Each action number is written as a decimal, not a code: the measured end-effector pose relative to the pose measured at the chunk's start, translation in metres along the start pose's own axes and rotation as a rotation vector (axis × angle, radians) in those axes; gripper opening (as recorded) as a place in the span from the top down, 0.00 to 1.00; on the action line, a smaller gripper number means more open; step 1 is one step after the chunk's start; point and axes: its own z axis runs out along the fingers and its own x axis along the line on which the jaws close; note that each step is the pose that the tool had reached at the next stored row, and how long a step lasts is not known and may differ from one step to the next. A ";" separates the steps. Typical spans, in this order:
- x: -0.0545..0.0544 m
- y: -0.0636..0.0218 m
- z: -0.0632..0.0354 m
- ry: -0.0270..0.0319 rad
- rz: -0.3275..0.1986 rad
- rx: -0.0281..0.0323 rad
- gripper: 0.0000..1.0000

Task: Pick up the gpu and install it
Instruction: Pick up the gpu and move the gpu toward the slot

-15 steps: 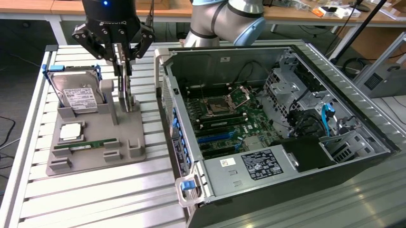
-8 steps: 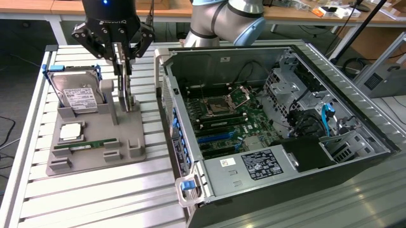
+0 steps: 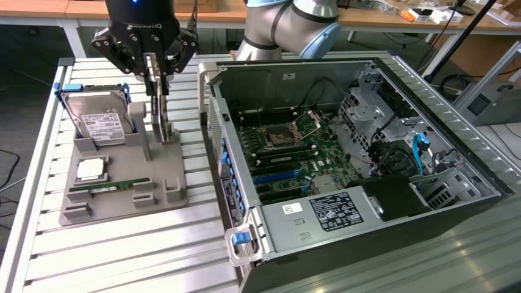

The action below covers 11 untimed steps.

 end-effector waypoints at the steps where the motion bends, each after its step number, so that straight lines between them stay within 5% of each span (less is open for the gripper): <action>1: 0.000 0.0000 -0.0003 0.0000 0.000 0.0000 0.73; 11: 0.000 0.0001 -0.0033 0.0000 0.000 -0.0001 0.73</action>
